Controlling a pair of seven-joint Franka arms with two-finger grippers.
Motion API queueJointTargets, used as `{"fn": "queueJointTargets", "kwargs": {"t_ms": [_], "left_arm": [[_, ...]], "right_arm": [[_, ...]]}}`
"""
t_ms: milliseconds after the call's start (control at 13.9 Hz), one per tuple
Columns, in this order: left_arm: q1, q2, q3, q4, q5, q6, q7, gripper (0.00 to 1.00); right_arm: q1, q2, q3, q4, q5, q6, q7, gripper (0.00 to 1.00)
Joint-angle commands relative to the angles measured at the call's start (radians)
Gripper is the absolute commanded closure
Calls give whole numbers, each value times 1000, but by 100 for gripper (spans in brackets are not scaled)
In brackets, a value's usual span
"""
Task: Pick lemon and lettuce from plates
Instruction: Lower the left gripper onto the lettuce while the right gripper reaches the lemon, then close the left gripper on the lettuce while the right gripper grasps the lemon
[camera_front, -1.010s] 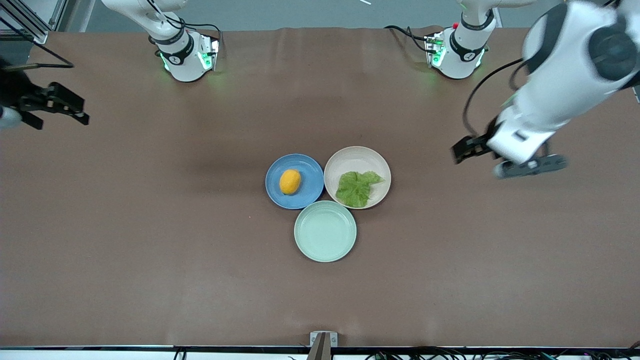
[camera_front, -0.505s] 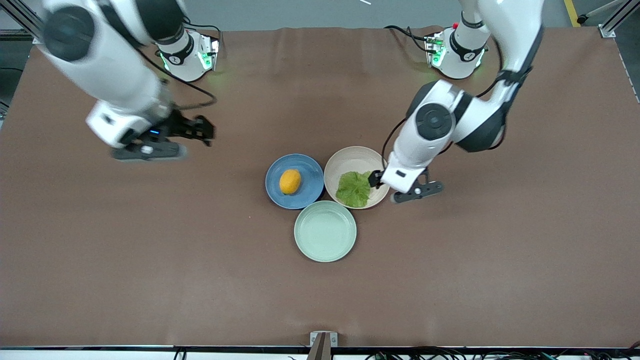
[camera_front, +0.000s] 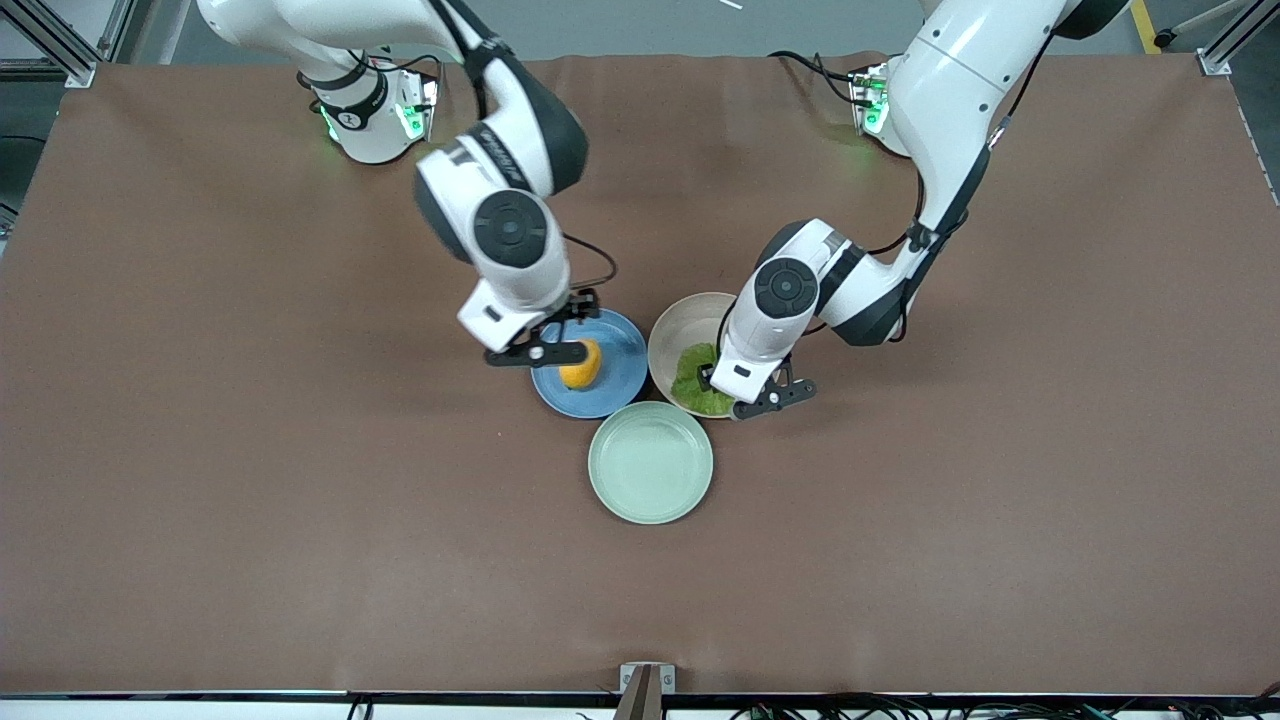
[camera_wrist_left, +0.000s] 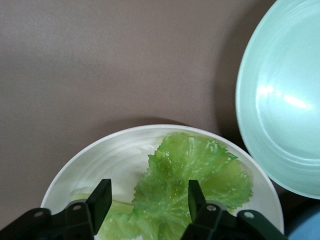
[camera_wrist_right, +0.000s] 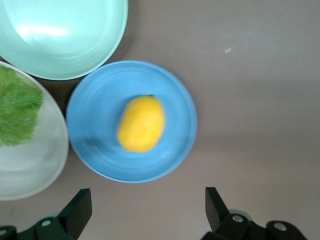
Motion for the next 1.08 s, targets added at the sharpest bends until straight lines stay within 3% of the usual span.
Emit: {"fn": "queueJointTargets", "kwargs": {"t_ms": [0,144,361,433,649,1010], "left_arm": [[-10,17,1,17,24,2,-22,43],[-13,25,1,17,24,2,-25,66],[-10,23,1,20,24,1,-24,95],[-7,19,1,22,24,1,-18,100],[19,-53,1,23,19,-27,-13,100],[169,-226,1,23,11,-285,97,100]], "right_arm": [[53,6,-11,-125,13,185,126,0],[51,12,-11,-204,13,304,148,0],[1,19,-15,-224,13,312,148,0],[-7,26,-15,-224,13,317,150,0],[-13,69,-15,-216,60,370,185,0],[-9,120,-15,-204,67,430,208,0]]}}
